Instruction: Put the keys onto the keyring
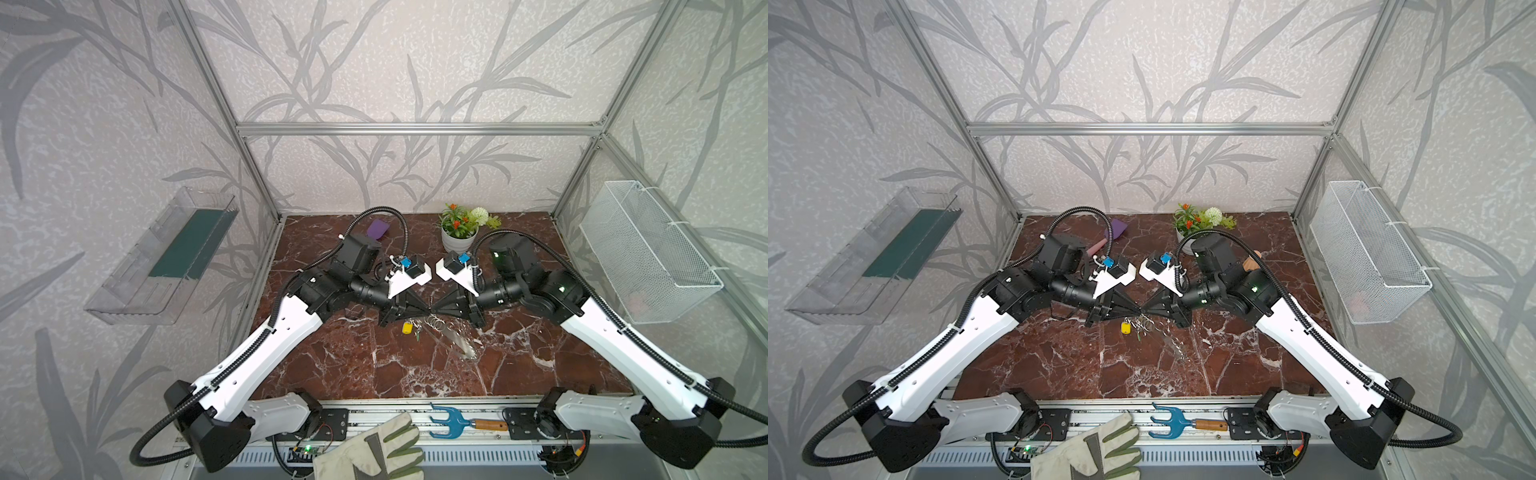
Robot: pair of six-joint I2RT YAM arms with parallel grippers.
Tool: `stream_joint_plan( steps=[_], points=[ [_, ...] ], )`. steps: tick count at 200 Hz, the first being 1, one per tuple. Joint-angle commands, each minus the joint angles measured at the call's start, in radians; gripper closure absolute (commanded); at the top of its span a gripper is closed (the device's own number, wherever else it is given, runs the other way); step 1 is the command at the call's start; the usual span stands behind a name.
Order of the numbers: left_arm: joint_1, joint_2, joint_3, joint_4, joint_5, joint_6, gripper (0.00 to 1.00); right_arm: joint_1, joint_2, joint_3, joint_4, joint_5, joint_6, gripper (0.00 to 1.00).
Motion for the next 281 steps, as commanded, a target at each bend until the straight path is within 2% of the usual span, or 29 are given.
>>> stream_joint_plan(
  steps=[1,12,33,49,59,98,136,168,192,230,270,281],
  points=[
    [-0.008,0.018,-0.013,0.017,0.011,0.007,0.95,0.002,-0.025,0.006,0.061,-0.052,0.009,1.0],
    [-0.014,0.021,-0.013,0.03,0.014,-0.004,1.0,0.003,-0.021,0.001,0.065,-0.053,0.012,1.0],
    [-0.019,0.023,-0.03,0.091,0.049,-0.021,1.0,0.002,-0.024,-0.013,0.088,-0.037,0.026,1.0],
    [-0.025,0.015,-0.049,0.141,0.022,-0.063,1.0,0.001,-0.036,-0.024,0.108,0.001,0.04,1.0],
    [-0.027,0.004,-0.059,0.158,-0.002,-0.077,1.0,-0.005,-0.045,-0.029,0.121,0.016,0.051,0.9],
    [-0.031,-0.092,-0.199,0.423,-0.049,-0.224,1.0,-0.06,-0.092,-0.077,0.207,0.02,0.124,0.7],
    [-0.039,-0.183,-0.319,0.633,-0.102,-0.327,1.0,-0.08,-0.115,-0.123,0.241,0.035,0.148,0.61],
    [-0.046,-0.253,-0.413,0.79,-0.157,-0.381,1.0,-0.092,-0.113,-0.172,0.29,0.014,0.17,0.61],
    [-0.052,-0.29,-0.462,0.879,-0.2,-0.406,1.0,-0.094,-0.102,-0.194,0.335,-0.047,0.195,0.65],
    [-0.054,-0.318,-0.496,0.948,-0.247,-0.425,1.0,-0.093,-0.092,-0.215,0.378,-0.085,0.221,0.88],
    [-0.054,-0.343,-0.535,1.023,-0.287,-0.44,1.0,-0.093,-0.109,-0.249,0.412,-0.085,0.241,1.0],
    [-0.053,-0.347,-0.536,1.034,-0.292,-0.442,1.0,-0.094,-0.109,-0.249,0.412,-0.087,0.243,1.0]
  ],
)
